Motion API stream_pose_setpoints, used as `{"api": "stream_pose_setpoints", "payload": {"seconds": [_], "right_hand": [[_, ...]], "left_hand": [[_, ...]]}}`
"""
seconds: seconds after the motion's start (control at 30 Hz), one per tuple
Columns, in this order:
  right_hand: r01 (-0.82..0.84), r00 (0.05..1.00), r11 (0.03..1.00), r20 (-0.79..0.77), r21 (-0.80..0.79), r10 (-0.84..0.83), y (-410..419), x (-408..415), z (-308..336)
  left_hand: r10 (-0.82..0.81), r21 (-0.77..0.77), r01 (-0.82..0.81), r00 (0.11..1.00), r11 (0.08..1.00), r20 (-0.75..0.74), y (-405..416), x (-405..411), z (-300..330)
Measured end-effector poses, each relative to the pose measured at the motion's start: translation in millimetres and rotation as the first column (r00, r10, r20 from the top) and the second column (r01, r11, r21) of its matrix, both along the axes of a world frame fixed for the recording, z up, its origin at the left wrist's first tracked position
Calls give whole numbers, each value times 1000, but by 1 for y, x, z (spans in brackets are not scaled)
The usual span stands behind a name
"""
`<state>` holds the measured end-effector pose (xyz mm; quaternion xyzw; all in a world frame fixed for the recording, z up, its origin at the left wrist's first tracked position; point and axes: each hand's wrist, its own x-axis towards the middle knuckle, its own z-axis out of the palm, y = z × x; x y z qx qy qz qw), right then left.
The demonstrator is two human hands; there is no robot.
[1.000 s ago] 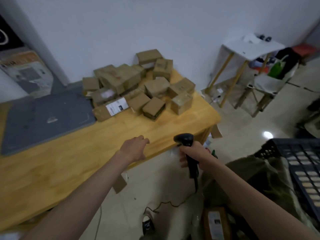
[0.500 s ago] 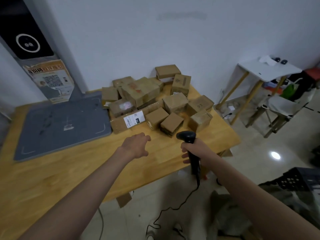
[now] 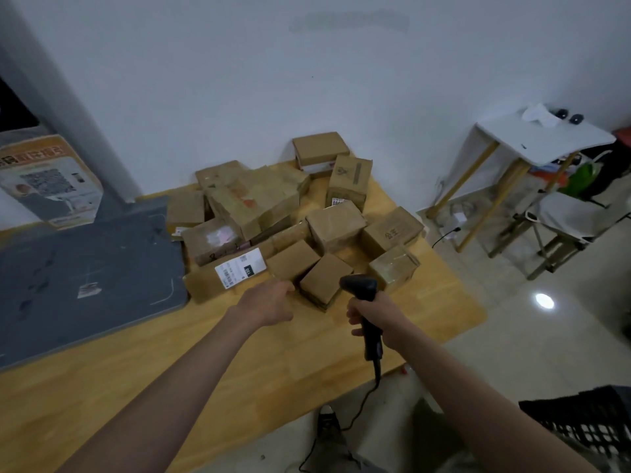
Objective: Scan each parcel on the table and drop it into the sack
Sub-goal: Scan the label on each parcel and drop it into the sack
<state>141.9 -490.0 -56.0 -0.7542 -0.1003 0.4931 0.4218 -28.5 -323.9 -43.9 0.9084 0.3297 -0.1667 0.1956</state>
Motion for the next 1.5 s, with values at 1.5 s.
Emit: {"api": "stream_pose_setpoints", "payload": {"seconds": [1.5], "right_hand": [[-75, 996, 906, 70, 418, 50, 43, -86, 48]], "left_hand": [[655, -248, -610, 651, 752, 383, -13, -37, 16]]}}
